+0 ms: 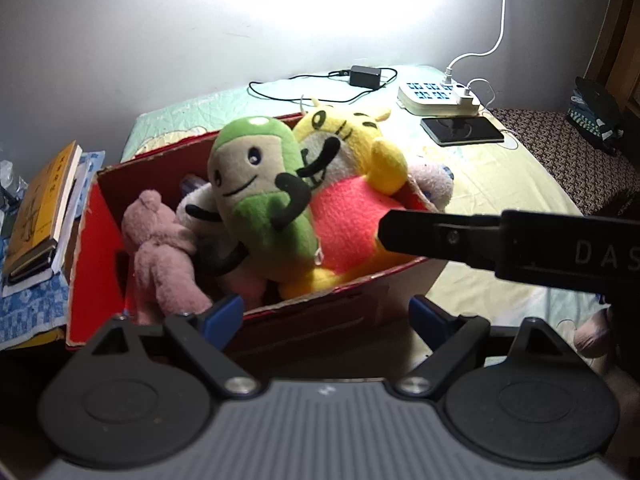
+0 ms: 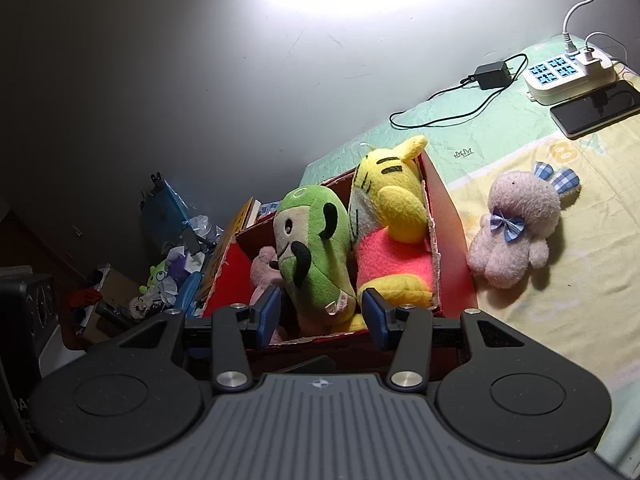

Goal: Organize objects
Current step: 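Open the right gripper and withdraw it from the box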

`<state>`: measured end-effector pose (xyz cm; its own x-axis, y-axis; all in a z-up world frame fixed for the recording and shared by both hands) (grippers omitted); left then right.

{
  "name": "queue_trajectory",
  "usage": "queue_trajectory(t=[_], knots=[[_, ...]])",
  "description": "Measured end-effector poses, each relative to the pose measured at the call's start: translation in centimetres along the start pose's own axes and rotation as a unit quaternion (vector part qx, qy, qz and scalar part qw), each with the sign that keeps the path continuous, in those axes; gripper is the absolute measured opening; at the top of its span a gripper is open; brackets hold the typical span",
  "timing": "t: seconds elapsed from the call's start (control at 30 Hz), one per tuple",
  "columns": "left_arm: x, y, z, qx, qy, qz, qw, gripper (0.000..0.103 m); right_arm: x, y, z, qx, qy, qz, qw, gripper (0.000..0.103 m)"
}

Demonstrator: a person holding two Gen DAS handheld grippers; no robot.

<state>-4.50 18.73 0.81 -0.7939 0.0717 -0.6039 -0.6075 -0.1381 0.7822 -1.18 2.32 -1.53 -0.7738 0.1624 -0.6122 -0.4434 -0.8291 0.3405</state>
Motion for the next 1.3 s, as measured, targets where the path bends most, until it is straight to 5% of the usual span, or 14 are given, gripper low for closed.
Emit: queue_trajectory(t=[1.3], knots=[[1.6, -4.2, -10.9, 0.047, -0.063, 0.077, 0.9939, 0.088, 0.3, 4.7, -8.8, 0.033, -0.078, 0.026, 0.996, 0.049]])
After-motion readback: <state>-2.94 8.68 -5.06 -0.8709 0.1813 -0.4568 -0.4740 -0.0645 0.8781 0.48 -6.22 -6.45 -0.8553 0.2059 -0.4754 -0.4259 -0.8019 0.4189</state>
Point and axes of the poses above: each gripper's, at about its wrist camera, not at the fingertips, and y roughly against the way its jaws point, z to its left, x to its underside, the point moved 2 cm from there along -y, roughly the way its jaws point, and after that the axes turned 12 degrees about -x, right-handed, at the moved point
